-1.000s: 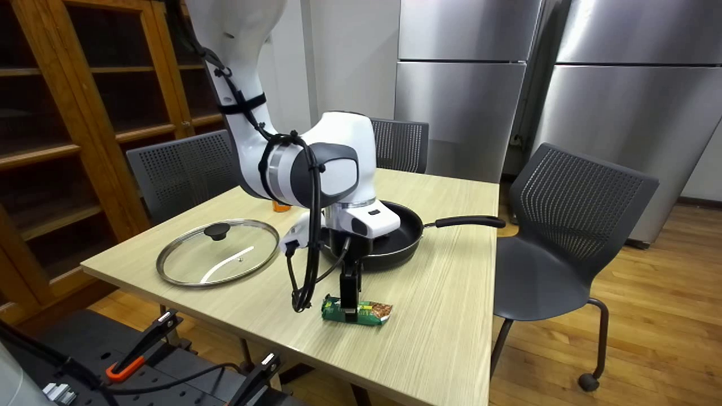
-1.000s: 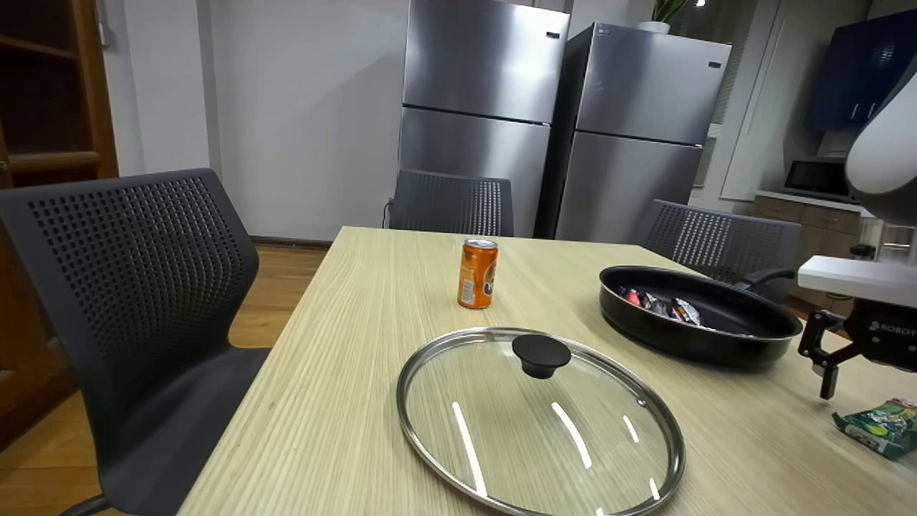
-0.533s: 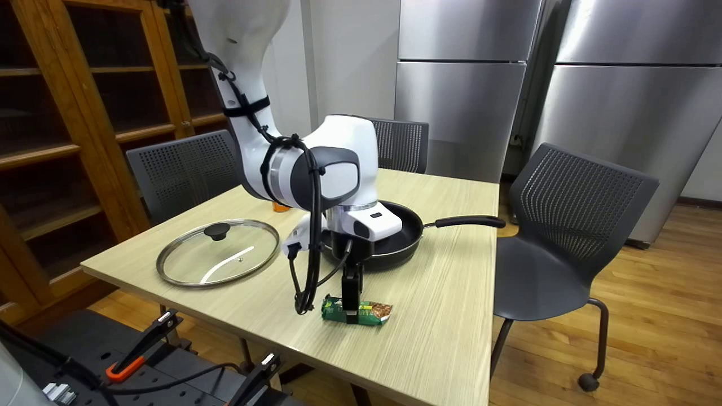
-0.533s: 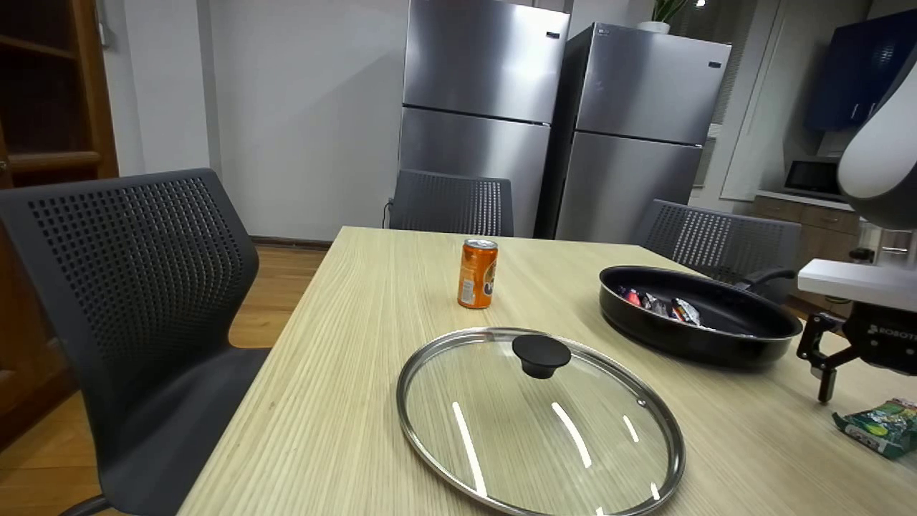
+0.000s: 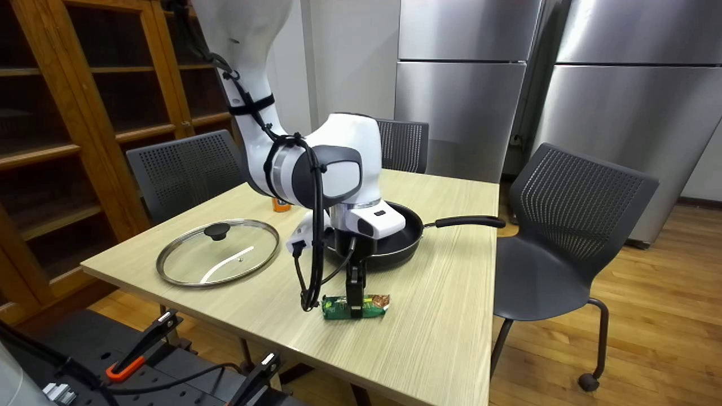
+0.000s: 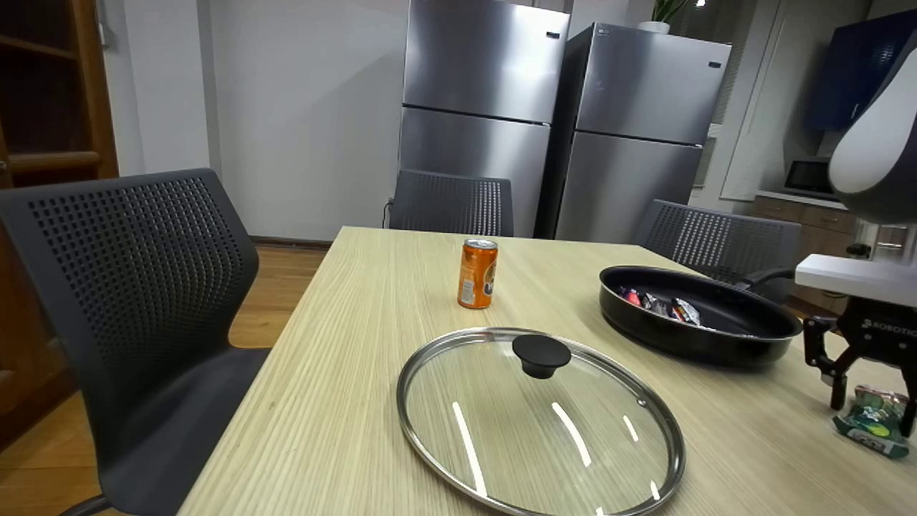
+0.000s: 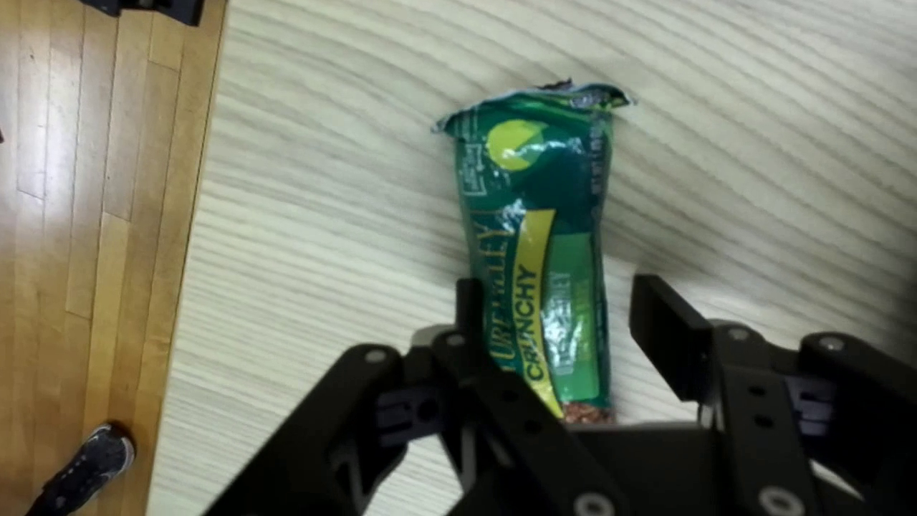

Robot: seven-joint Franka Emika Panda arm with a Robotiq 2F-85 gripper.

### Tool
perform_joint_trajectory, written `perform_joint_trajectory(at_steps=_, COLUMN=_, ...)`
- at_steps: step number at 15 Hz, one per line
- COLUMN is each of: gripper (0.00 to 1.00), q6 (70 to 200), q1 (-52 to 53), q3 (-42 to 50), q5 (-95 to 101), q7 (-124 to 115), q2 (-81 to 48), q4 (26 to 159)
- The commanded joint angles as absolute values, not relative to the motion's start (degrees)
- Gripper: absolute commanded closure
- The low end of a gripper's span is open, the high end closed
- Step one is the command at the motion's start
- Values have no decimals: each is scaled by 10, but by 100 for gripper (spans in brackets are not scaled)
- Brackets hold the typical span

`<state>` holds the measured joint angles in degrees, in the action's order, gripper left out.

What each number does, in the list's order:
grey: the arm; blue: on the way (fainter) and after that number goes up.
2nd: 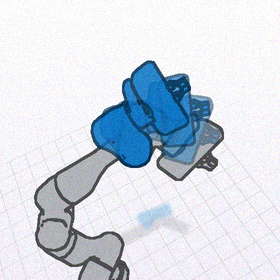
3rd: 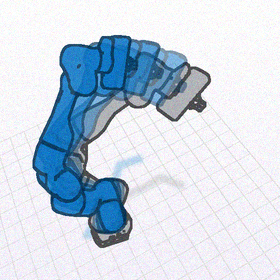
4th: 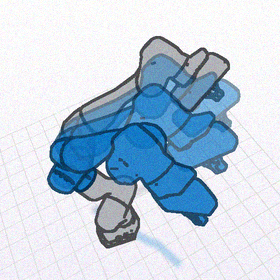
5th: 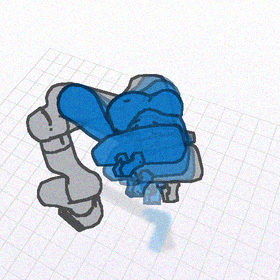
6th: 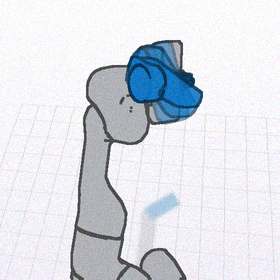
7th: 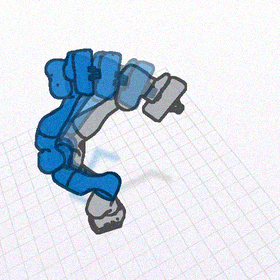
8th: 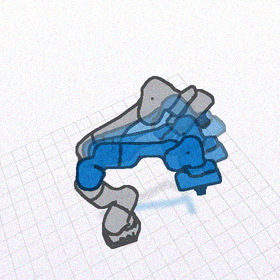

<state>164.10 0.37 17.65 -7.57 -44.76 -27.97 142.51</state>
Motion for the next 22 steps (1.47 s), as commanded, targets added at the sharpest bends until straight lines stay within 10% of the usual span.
perform_joint_trajectory(at_steps=1, gripper=73, q6=1642, q1=-14, q3=164, q5=-94, q7=-419, q2=-276, q4=1419)
perform_joint_trajectory(at_steps=4, gripper=88, q6=1644, q1=-4, q3=174, q5=-89, q7=-421, q2=-259, q4=1436)
perform_joint_trajectory(at_steps=22, gripper=88, q6=1699, q1=131, q3=331, q5=-15, q7=-472, q2=-140, q4=1514)
